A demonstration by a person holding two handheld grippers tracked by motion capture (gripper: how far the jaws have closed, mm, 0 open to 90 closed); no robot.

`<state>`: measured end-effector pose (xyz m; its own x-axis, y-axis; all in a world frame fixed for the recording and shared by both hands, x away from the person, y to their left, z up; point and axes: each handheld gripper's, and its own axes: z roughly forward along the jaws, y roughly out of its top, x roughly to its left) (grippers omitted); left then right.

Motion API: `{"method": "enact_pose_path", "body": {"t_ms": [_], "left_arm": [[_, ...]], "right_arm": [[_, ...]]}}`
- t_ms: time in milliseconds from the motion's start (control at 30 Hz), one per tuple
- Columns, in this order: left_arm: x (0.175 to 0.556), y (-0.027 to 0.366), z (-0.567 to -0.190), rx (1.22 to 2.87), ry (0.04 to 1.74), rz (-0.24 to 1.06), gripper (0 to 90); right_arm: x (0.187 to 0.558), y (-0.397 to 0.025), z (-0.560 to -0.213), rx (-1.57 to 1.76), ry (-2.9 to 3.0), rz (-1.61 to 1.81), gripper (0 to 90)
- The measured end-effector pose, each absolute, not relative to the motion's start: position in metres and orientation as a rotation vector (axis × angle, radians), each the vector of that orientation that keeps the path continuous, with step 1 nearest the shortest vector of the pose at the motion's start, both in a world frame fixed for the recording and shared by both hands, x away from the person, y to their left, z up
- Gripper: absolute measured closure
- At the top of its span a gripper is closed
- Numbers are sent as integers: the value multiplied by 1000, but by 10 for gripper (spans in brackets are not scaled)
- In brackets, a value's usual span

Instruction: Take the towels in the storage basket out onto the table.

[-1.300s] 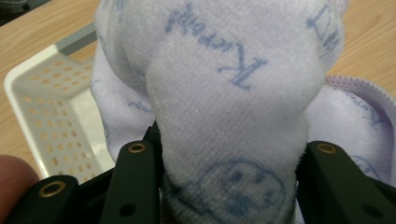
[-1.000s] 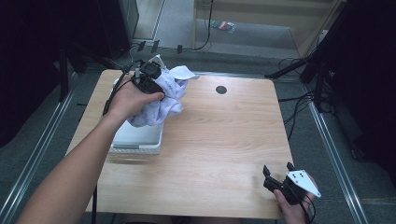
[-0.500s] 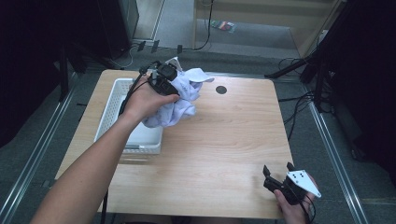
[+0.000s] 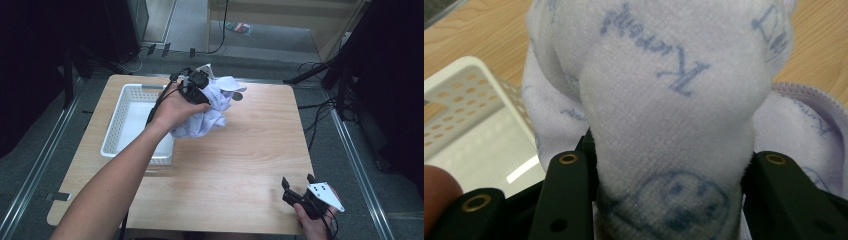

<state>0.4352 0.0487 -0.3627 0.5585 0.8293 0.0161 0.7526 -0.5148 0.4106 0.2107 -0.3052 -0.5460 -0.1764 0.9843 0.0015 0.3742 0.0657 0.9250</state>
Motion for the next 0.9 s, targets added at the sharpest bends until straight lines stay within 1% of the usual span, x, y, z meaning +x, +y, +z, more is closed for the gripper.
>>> {"method": "enact_pose_path", "body": {"t_ms": [467,633,900], "left_arm": [[436,15,-382,2441,1272,264,540],[436,4,-393,2466,1253,255,539],[436,-5,-419,2465,1281,249,519]], "right_arm": [[211,-306,-546,1380,1638,1115,127],[211,-306,-546,1380,1638,1115,127],[211,-306,-546,1378,1637,1116,127]]}}
